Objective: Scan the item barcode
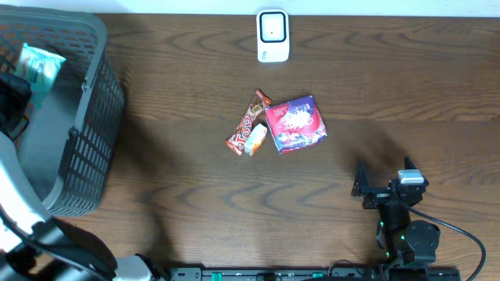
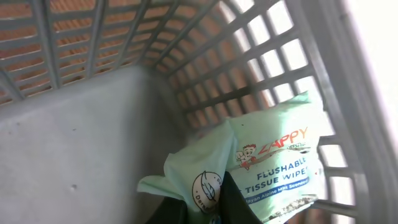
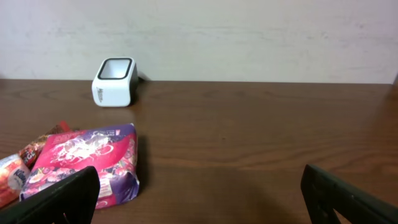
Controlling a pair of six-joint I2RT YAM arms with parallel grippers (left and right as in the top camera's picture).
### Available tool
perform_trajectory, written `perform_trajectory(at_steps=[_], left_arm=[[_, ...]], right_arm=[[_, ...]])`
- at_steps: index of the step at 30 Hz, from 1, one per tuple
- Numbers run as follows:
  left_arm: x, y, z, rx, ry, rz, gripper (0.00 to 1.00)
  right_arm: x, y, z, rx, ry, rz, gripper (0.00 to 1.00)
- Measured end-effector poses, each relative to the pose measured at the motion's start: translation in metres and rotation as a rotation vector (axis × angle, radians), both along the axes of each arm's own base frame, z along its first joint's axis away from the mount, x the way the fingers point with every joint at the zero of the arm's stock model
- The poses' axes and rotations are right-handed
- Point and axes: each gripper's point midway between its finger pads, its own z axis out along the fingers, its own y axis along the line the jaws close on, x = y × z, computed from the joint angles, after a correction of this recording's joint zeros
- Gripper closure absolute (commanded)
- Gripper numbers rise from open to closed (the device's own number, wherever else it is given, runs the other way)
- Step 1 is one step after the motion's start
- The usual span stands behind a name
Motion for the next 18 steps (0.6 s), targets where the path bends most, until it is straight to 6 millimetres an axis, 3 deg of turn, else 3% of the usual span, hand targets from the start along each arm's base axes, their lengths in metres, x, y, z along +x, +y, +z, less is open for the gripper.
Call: perform_trajectory(at_steps=[3, 6, 8, 10, 12, 14, 15, 17, 18], left_arm=[[-0.008, -0.007, 0.031, -0.007, -0.070, 0.041, 0.93], [-0.019, -0.027, 0.089, 0.022, -0.221, 0.031, 0.93], [-0.020, -0.051, 0.128, 0.040, -0.338, -0.033, 0.93], [-0.017, -0.093, 0.156, 0.022, -0.423, -0.142, 0.93], [-0.012, -0.134, 0.167, -0.005, -0.456, -0.254, 0.93], [-0.003, -0.203, 0.172, -0.045, -0.470, -0.452, 0.93], [-0.002, -0.220, 0.171, -0.062, -0.467, -0.506, 0.93], [0.000, -0.255, 0.158, -0.057, -0.423, -0.608, 0.93], [-0.002, -0.284, 0.145, -0.053, -0.376, -0.696, 0.93]], right_arm=[[0.000, 0.000, 0.000, 0.000, 0.000, 0.000, 0.01], [0.000, 0.000, 0.000, 0.000, 0.000, 0.000, 0.01], [0.000, 0.000, 0.000, 0.000, 0.000, 0.000, 0.01], [0.000, 0.000, 0.000, 0.000, 0.000, 0.000, 0.01], [0.000, 0.000, 0.000, 0.000, 0.000, 0.000, 0.01], [0.000, 0.000, 0.000, 0.000, 0.000, 0.000, 0.01], [0.000, 0.000, 0.000, 0.000, 0.000, 0.000, 0.01], [0.000, 0.000, 0.000, 0.000, 0.000, 0.000, 0.01], [0.000, 0.000, 0.000, 0.000, 0.000, 0.000, 0.01]])
